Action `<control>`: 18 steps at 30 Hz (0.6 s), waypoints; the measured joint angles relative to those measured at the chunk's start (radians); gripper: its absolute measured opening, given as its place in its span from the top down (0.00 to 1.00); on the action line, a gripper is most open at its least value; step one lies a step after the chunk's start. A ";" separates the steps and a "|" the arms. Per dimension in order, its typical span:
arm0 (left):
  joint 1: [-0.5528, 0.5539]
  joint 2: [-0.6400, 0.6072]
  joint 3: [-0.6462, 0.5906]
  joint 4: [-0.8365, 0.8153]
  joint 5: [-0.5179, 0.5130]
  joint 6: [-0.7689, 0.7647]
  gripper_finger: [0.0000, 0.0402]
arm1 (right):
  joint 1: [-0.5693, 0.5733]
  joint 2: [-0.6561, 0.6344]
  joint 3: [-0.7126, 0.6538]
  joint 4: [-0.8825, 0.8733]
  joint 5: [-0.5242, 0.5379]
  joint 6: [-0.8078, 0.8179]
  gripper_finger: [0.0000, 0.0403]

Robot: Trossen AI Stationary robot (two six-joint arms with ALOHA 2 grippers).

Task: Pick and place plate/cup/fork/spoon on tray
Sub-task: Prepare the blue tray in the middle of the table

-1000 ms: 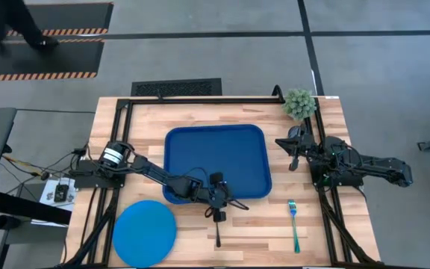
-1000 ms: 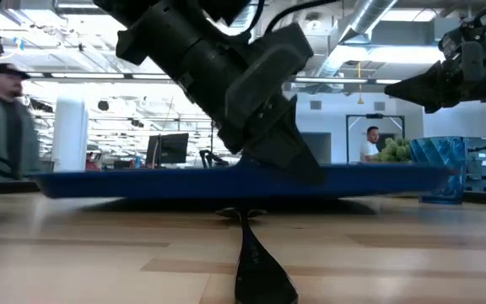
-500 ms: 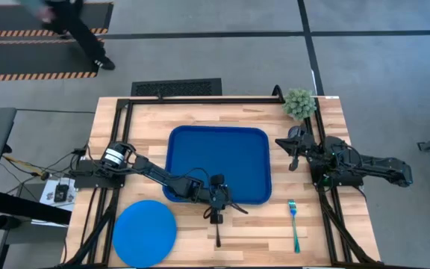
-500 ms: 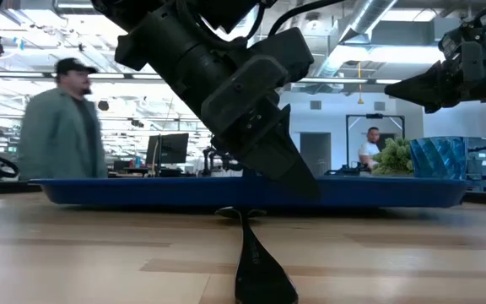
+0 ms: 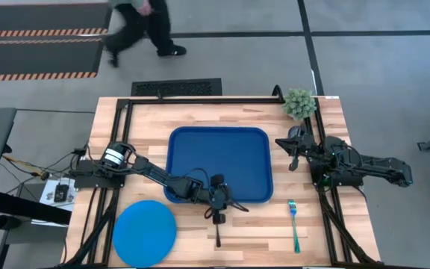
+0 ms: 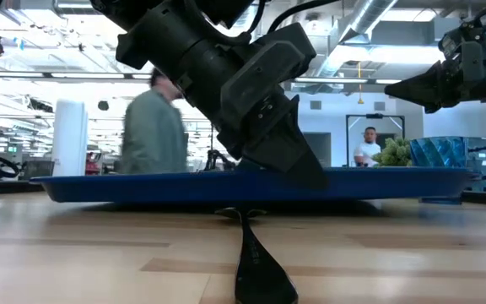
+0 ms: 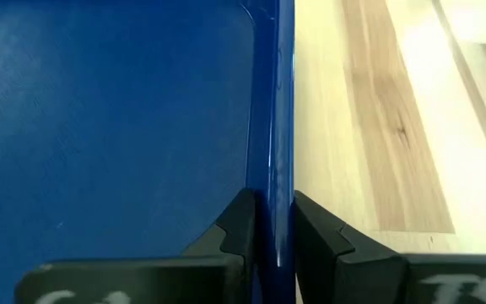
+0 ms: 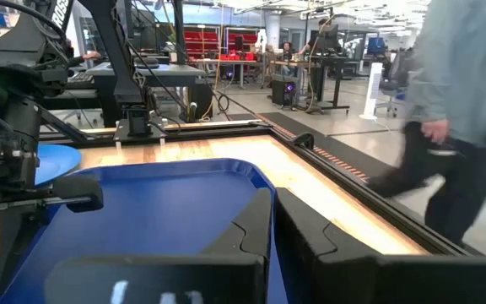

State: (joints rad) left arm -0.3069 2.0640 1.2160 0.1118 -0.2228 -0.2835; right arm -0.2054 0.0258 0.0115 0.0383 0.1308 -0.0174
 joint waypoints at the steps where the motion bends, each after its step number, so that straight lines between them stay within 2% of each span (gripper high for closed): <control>1: 0.000 0.000 0.000 0.000 -0.005 -0.003 0.91 | 0.000 0.000 0.000 0.000 0.000 0.000 0.89; 7: 0.000 0.000 0.000 -0.003 -0.018 -0.024 0.89 | 0.000 0.000 0.000 0.000 0.000 0.000 0.89; 18: 0.001 0.000 0.000 -0.007 0.009 -0.054 0.78 | 0.000 0.000 0.000 0.000 0.000 0.000 0.89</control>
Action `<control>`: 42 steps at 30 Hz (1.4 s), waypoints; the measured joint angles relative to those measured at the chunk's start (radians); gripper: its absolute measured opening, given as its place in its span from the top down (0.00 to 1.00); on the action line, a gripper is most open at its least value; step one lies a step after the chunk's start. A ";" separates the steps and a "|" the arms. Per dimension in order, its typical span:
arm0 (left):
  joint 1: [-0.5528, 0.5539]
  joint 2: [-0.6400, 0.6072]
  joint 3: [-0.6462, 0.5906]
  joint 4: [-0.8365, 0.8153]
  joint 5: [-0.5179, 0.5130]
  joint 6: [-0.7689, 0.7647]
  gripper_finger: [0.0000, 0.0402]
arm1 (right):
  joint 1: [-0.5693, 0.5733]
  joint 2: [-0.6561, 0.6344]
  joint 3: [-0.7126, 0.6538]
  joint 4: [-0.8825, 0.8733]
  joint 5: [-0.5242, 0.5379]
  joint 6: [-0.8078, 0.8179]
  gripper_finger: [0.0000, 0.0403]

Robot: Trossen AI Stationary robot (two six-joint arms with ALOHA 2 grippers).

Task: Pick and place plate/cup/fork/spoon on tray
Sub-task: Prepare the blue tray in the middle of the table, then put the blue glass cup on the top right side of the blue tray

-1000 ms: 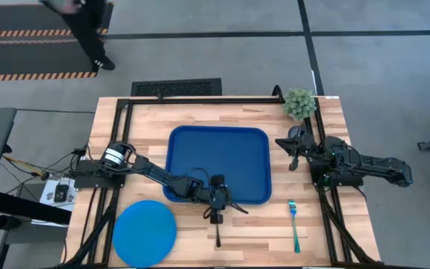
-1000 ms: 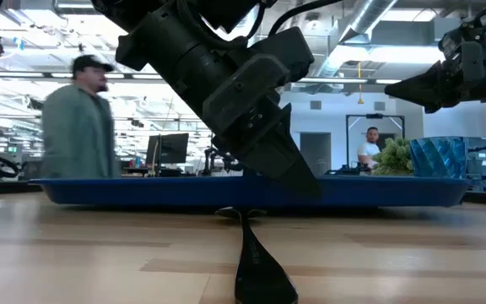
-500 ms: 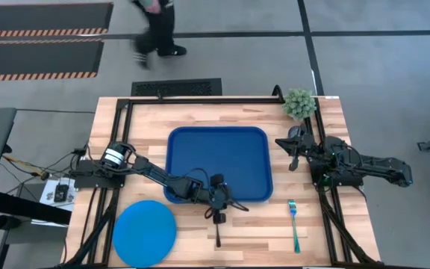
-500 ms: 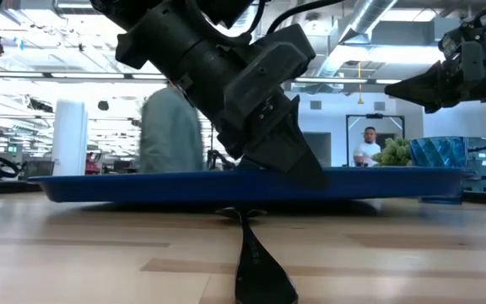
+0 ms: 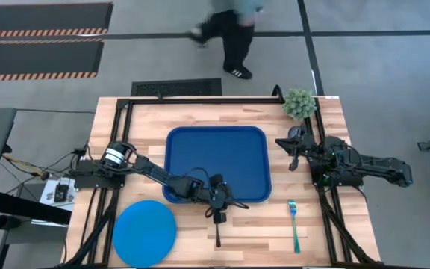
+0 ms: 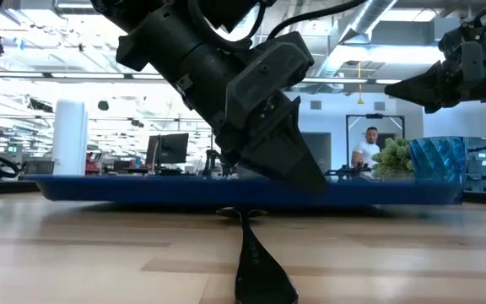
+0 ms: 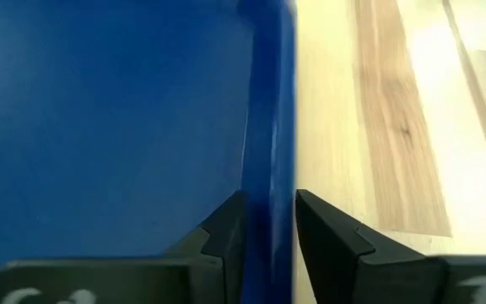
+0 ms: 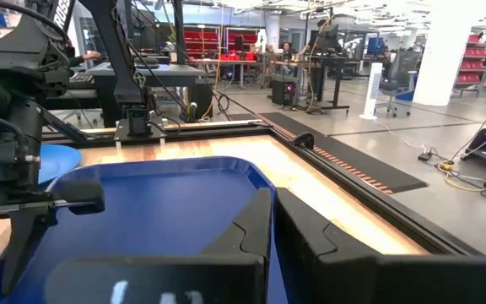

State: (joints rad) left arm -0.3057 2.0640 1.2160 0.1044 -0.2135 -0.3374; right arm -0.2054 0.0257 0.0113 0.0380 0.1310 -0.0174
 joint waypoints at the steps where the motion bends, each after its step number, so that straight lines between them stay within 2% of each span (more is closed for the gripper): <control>1: 0.000 0.000 0.000 0.002 0.001 0.000 0.77 | 0.000 0.000 0.000 0.000 0.000 0.000 0.89; 10: 0.004 -0.012 0.000 0.011 0.050 0.033 0.77 | 0.000 0.000 0.000 0.000 0.000 0.000 0.89; 18: 0.013 -0.127 -0.002 -0.019 0.042 0.139 0.77 | 0.000 0.000 0.000 0.000 0.000 0.000 0.89; 20: 0.013 -0.164 -0.023 0.010 0.011 0.155 0.80 | 0.000 0.000 0.000 0.000 0.000 0.000 0.89; 23: 0.021 -0.214 -0.095 0.097 -0.010 0.161 0.88 | 0.000 0.000 0.000 0.000 0.000 0.000 0.89; 27: 0.050 -0.272 -0.247 0.284 0.041 0.153 0.98 | 0.000 0.000 0.000 0.000 0.000 0.000 0.89; 35: 0.110 -0.372 -0.473 0.569 0.155 0.164 1.00 | 0.000 0.000 0.000 0.000 0.000 0.000 0.89; 42: 0.151 -0.381 -0.626 0.874 0.237 0.167 1.00 | 0.000 0.000 0.000 0.000 0.000 0.000 0.89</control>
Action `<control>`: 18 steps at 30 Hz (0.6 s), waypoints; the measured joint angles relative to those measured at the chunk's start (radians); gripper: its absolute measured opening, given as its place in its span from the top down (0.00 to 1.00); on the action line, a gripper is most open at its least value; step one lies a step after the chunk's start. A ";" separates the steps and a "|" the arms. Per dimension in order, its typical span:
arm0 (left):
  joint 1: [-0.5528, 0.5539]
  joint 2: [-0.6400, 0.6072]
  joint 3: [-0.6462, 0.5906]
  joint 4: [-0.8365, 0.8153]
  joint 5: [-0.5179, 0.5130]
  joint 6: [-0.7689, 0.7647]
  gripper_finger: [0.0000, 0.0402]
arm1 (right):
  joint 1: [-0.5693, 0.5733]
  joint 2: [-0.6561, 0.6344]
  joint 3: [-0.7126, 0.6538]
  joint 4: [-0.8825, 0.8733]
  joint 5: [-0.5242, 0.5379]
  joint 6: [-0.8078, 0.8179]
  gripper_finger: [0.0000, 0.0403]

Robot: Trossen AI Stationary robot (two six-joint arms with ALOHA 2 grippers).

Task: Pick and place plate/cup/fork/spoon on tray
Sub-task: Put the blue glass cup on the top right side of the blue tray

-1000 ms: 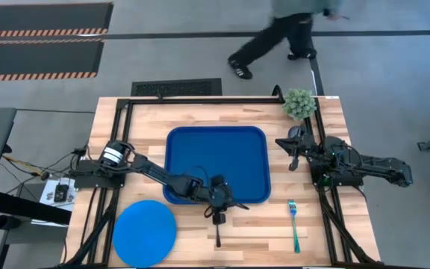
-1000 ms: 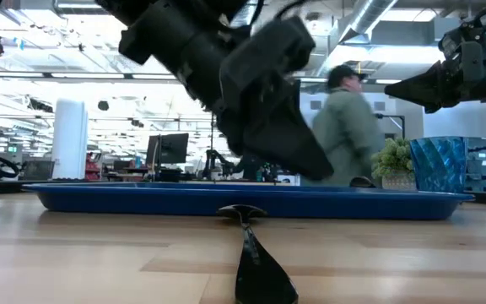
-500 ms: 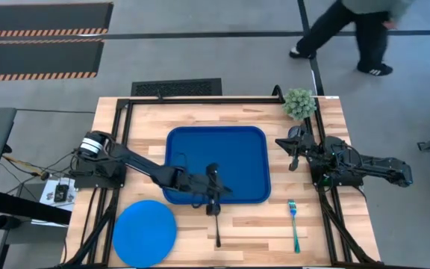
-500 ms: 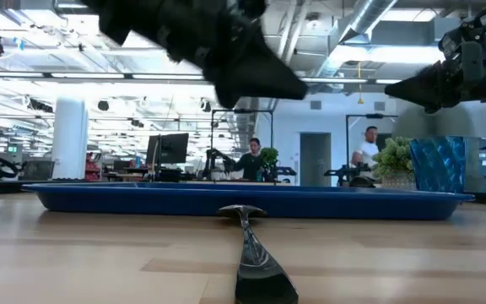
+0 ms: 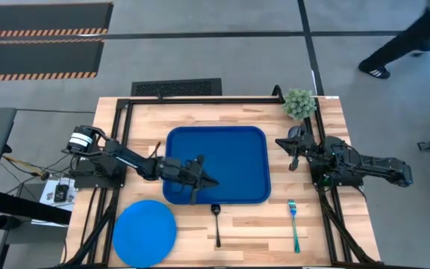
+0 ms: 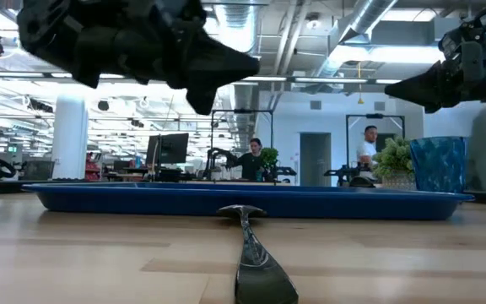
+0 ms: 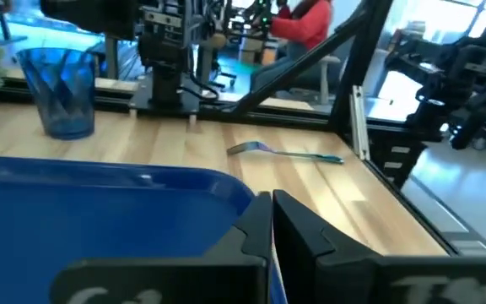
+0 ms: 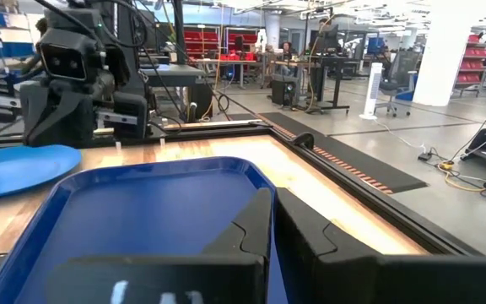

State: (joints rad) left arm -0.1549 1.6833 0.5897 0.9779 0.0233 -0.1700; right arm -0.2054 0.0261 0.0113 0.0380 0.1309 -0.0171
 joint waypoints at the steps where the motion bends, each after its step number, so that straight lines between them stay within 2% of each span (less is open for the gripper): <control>1: 0.007 0.000 -0.016 0.020 -0.001 0.001 1.00 | 0.000 0.000 0.000 0.000 0.000 0.000 0.89; 11: 0.074 0.000 -0.123 0.191 0.079 0.034 1.00 | 0.000 0.000 0.000 0.000 0.000 0.000 0.89; 18: 0.078 -0.015 -0.165 0.187 0.071 0.042 1.00 | 0.000 0.000 0.000 0.002 0.000 -0.014 0.89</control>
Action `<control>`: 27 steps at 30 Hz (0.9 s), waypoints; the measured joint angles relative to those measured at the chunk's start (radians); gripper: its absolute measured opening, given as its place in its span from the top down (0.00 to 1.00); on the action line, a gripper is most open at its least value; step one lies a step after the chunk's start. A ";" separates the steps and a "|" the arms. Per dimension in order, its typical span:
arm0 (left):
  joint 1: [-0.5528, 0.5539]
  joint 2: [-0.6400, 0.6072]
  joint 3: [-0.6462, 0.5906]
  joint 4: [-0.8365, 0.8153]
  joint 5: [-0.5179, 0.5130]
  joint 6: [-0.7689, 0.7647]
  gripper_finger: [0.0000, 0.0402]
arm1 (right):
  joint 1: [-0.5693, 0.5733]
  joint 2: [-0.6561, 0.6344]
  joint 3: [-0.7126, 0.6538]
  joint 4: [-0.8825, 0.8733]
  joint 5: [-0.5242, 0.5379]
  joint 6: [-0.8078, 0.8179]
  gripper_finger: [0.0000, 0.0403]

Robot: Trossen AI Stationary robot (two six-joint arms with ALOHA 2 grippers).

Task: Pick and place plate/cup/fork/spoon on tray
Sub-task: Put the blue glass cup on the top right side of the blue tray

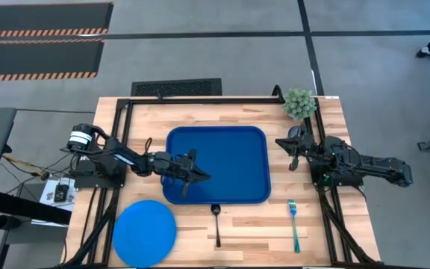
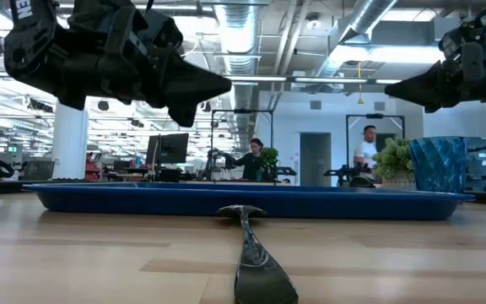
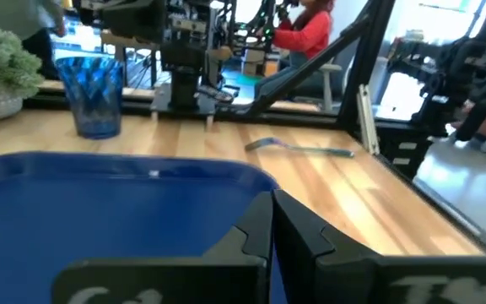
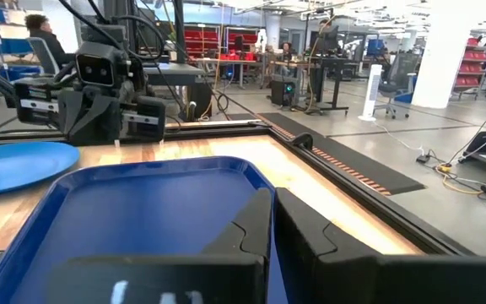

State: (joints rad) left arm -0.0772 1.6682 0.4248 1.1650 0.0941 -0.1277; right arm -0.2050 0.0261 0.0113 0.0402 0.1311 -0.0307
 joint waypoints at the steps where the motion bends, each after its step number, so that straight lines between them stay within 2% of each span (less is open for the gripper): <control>1: 0.000 -0.002 -0.004 -0.001 -0.001 0.006 1.00 | 0.000 0.000 0.000 0.001 0.000 0.000 0.89; 4: 0.001 -0.014 -0.016 -0.003 -0.004 0.022 1.00 | 0.000 0.000 0.000 0.008 -0.001 0.022 0.89; 8: 0.001 -0.071 -0.053 -0.011 -0.051 0.052 1.00 | 0.006 -0.001 -0.001 0.026 0.002 0.215 0.89; 15: 0.001 -0.237 -0.097 -0.135 -0.122 0.081 1.00 | 0.006 0.000 -0.001 0.164 0.002 0.249 0.89; 20: 0.001 -0.294 -0.117 -0.167 -0.135 0.083 1.00 | 0.024 -0.001 0.005 0.277 -0.016 0.294 0.89; 23: 0.001 -0.295 -0.119 -0.174 -0.136 0.083 1.00 | 0.044 0.001 0.059 0.184 0.007 0.263 0.92; 27: 0.001 -0.295 -0.119 -0.183 -0.135 0.086 1.00 | 0.065 0.049 0.193 -0.072 0.165 0.259 0.98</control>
State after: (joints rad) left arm -0.0765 1.3735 0.3058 0.9821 -0.0414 -0.0414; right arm -0.1399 0.0753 0.2038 -0.0322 0.2960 0.2278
